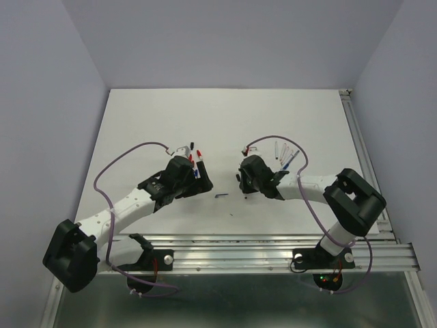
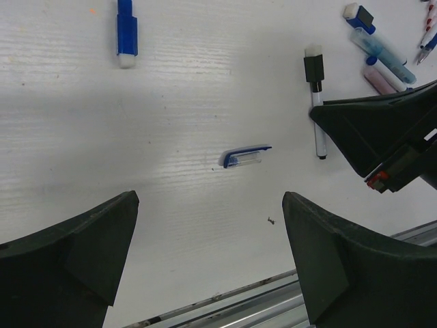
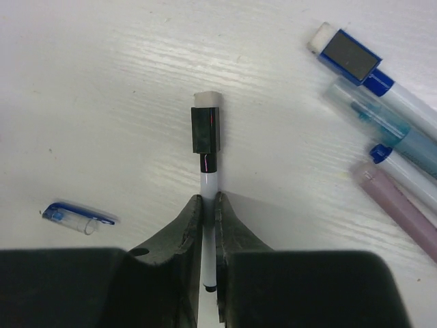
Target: Open the pen caps
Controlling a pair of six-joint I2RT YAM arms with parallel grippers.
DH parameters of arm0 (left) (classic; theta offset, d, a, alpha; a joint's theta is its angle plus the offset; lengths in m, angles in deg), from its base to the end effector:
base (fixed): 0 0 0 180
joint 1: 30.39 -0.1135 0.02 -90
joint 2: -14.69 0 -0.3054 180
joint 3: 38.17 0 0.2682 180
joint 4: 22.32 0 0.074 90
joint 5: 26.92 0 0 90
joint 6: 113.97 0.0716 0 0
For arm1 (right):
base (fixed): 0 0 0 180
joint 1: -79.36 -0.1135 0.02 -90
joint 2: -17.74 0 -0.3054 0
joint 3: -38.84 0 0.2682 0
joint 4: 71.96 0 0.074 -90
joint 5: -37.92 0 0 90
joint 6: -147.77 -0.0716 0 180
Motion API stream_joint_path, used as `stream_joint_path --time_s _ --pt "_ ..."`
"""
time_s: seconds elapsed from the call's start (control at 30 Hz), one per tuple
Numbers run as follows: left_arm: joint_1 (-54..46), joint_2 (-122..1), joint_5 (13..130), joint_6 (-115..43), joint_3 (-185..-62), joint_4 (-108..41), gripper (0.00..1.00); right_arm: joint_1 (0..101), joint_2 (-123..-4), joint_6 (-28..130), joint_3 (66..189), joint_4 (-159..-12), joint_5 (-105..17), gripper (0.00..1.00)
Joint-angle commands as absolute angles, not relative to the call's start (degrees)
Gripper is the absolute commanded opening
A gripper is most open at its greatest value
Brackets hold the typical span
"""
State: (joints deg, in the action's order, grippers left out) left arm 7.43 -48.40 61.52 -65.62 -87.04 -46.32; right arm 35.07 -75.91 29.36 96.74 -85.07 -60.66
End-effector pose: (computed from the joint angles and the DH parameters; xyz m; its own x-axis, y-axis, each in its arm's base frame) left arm 0.2035 -0.1555 0.2299 -0.7613 -0.2500 -0.5982 0.1206 0.8520 -0.5095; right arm 0.2597 0.2384 0.1525 -0.7692 -0.0932 -0.6321 -0.2890 0.9330 0.2142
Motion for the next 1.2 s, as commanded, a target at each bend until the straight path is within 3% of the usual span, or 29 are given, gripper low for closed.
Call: stream_joint_path --time_s 0.0,0.17,0.33,0.87,1.0,1.1,1.17 --pt "7.8 -47.6 60.8 -65.6 -89.2 -46.8 0.99 31.5 -77.2 28.8 95.3 -91.0 -61.0 0.05" --pt "7.8 -46.0 62.3 -66.5 -89.6 -43.9 0.99 29.7 -67.9 27.6 92.1 -83.5 -58.2 0.04" --pt "7.8 -46.0 66.1 -68.3 -89.6 -39.0 0.98 29.5 -61.9 26.6 88.9 -77.0 -47.2 0.04" --pt "8.8 -49.2 69.8 -70.7 -89.6 -33.0 0.88 26.8 -62.6 22.3 89.8 -62.7 -38.6 0.04" --pt "8.9 -49.9 69.8 -70.9 -89.9 -32.9 0.81 26.4 -62.4 21.2 90.0 -60.2 -37.6 0.04" --pt "8.9 -50.1 70.1 -70.9 -90.0 -32.8 0.67 26.4 -62.7 20.8 90.0 -59.9 -37.5 0.05" --pt "8.9 -49.7 70.5 -70.8 -89.9 -32.6 0.5 26.3 -63.0 20.3 90.0 -59.8 -38.0 0.05"
